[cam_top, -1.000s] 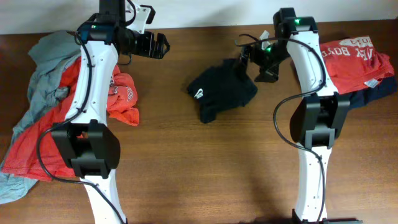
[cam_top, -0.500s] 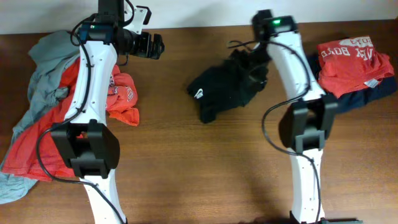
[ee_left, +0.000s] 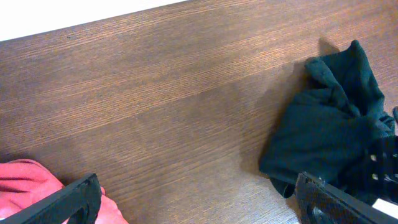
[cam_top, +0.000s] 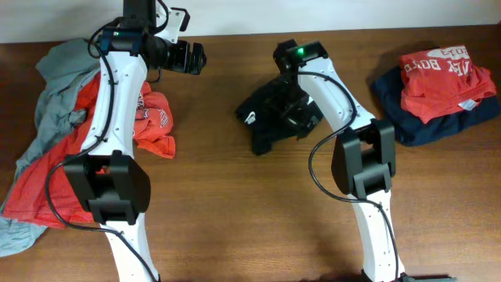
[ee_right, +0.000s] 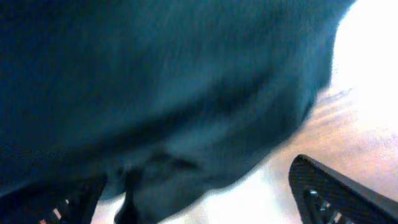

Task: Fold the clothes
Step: 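Lower the right gripper onto the black bundle and grasp it, then lift the black bundle and carry it right to the navy stack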

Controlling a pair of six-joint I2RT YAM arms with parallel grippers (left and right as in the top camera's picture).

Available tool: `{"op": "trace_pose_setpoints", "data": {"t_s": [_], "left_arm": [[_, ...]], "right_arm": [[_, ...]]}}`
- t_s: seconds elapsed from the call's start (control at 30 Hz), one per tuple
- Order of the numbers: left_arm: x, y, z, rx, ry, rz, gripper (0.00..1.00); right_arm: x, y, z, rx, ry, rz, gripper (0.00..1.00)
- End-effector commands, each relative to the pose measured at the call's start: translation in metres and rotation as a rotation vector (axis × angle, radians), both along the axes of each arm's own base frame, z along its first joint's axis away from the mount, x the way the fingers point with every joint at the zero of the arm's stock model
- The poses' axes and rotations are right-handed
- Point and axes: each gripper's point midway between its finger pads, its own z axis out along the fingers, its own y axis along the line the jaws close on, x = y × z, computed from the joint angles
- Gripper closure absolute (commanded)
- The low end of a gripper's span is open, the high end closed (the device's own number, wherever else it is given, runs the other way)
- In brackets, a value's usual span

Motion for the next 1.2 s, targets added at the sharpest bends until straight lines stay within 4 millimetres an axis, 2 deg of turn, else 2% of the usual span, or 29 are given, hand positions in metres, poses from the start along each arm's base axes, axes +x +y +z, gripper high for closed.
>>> {"op": "trace_pose_setpoints", "data": {"t_s": [0.0,0.33,0.5,0.6,0.67,0.83,0.9,1.03,1.17], "left_arm": [[0.002,0.003,0.005,0.015,-0.021,-0.009,0.01],[0.003,0.003,0.005,0.015,-0.024,-0.009,0.01],[0.003,0.003,0.005,0.015,-0.024,-0.009,0.01],[0.003,0.003,0.005,0.015,-0.024,-0.009,0.01],[0.003,0.003,0.005,0.015,-0.024,-0.009,0.01],[0.003,0.003,0.005,0.015,-0.024,-0.009,0.01],[0.003,0.003,0.005,0.015,-0.024,-0.009,0.01],[0.003,0.003,0.005,0.015,-0.023,-0.009,0.01],[0.003,0.003,0.005,0.015,-0.023,-0.009,0.01]], "right_arm": [[0.003,-0.007,-0.001,-0.036,-0.03,-0.024,0.05],[0.032,0.006,-0.046,0.017,-0.173,-0.019,0.11],[0.057,0.015,-0.047,0.051,-0.297,0.072,0.12],[0.071,0.016,-0.045,0.047,-0.369,0.13,0.19],[0.078,0.013,-0.044,0.024,-0.404,0.163,0.27],[0.089,0.006,-0.042,-0.033,-0.459,0.236,0.59],[0.091,0.001,-0.042,-0.061,-0.468,0.232,0.94],[0.094,-0.002,-0.041,-0.085,-0.481,0.265,0.96],[0.097,-0.01,-0.028,-0.093,-0.5,0.353,0.96]]}}
